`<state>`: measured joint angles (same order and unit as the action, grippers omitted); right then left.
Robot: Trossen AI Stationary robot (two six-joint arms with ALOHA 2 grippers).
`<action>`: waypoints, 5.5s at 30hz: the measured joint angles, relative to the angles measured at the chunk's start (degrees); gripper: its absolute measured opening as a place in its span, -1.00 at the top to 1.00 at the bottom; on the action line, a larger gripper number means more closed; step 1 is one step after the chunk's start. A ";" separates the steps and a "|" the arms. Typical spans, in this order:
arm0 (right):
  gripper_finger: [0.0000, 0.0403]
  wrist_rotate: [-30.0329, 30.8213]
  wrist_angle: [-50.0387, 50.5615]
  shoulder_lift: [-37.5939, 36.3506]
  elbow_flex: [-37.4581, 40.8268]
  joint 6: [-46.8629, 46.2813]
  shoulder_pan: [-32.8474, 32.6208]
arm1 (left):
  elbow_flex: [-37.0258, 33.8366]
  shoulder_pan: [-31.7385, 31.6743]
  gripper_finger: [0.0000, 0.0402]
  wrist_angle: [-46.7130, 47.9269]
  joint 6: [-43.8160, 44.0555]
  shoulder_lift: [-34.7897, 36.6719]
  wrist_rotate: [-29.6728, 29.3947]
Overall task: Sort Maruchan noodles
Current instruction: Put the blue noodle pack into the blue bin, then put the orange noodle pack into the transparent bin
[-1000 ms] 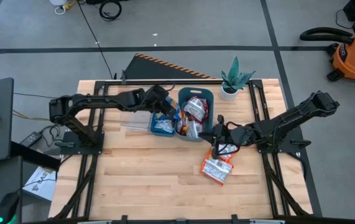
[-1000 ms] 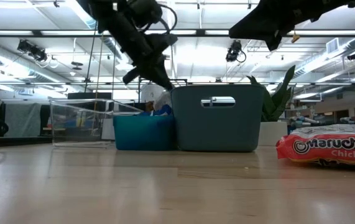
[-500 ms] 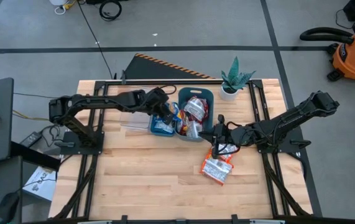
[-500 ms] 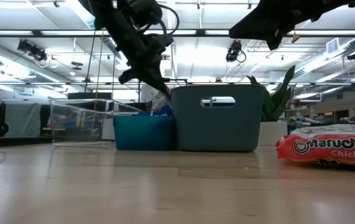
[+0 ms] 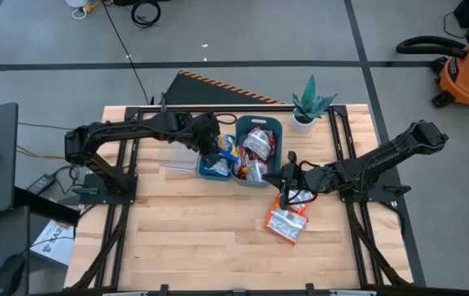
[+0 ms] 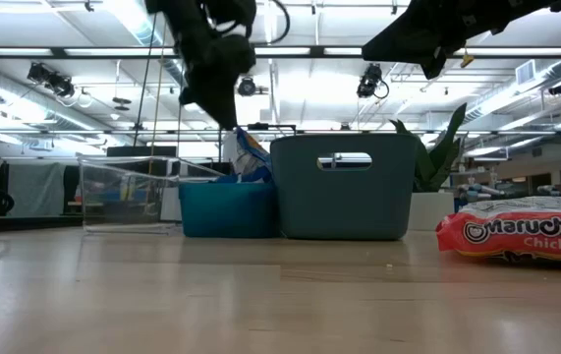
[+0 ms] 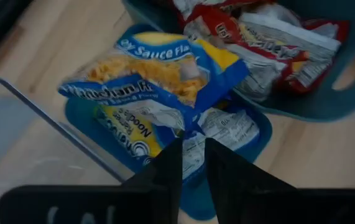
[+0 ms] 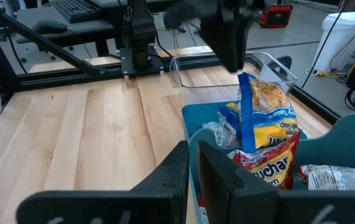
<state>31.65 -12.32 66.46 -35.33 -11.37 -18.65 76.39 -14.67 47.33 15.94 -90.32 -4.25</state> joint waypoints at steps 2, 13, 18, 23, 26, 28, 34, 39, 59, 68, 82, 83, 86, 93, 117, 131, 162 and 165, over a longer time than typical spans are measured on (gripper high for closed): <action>0.81 0.01 -0.02 0.00 0.00 -0.01 0.02 | 2.78 0.18 0.60 2.73 -2.18 0.00 -0.14; 0.81 0.30 -0.51 0.00 0.00 0.60 0.02 | 3.30 -1.57 0.58 -10.68 -13.61 -0.76 -7.95; 0.81 0.29 -0.50 0.00 0.00 0.63 0.02 | -1.22 -3.67 0.58 -11.00 -13.62 -4.30 -7.14; 0.81 0.29 -0.52 0.00 0.00 0.63 0.02 | -4.03 -3.54 0.58 -7.89 -13.61 -6.58 -4.13; 0.81 0.32 -0.53 0.00 0.00 0.63 0.02 | -4.03 -2.82 0.58 -3.79 -13.07 -6.80 -3.82; 0.81 0.47 -0.90 0.00 0.00 0.76 0.02 | -4.03 -2.16 0.58 -3.41 -12.43 -6.80 -3.76; 0.81 0.49 -1.14 0.00 0.00 0.85 0.02 | 0.37 -0.79 0.58 1.42 -14.04 -6.52 -5.19; 0.81 0.47 -1.11 0.00 0.00 0.93 0.02 | 5.47 -0.89 0.58 -0.09 -15.32 -6.32 -9.26; 0.81 0.75 -1.35 0.02 0.00 0.76 -0.72 | -6.07 -1.78 0.58 -11.54 -16.59 -5.06 -9.49; 0.81 -6.85 3.16 0.71 0.00 -5.45 -2.28 | -2.85 5.43 0.58 -13.81 -20.96 2.38 -6.71; 0.81 -8.17 27.10 16.80 -12.26 -24.36 -11.65 | -16.72 23.36 0.58 -25.35 -22.64 3.77 -13.25; 0.81 -8.95 29.72 18.44 -14.55 -23.99 -11.86 | -18.23 23.83 0.58 -27.34 -22.64 4.12 -13.89; 0.81 -11.92 37.68 23.15 -21.03 -20.89 -12.16 | -22.39 24.75 0.58 -30.93 -22.27 5.89 -14.56; 0.65 -15.94 51.14 34.67 -35.70 -12.18 -11.88 | -27.86 25.77 0.58 -32.75 -16.88 12.25 -15.19; 0.62 -27.49 67.80 52.09 -48.89 -5.97 -6.45 | -28.55 32.19 0.58 -25.64 -7.54 21.66 -18.63; 0.97 -22.46 67.47 50.67 -51.39 -4.90 -6.49 | -29.43 32.15 0.58 -31.03 -4.28 20.52 -18.73; 0.97 12.32 48.10 40.83 -56.35 -0.81 -0.64 | -34.65 33.44 -0.44 -60.19 4.46 6.86 -20.29; 0.97 12.44 48.11 40.83 -56.35 -0.49 -0.67 | -34.65 32.94 -0.50 -60.83 4.50 6.86 -20.19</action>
<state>44.10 35.80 107.28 -91.68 -11.86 -19.32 41.74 18.26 -13.50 20.44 -83.46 -24.44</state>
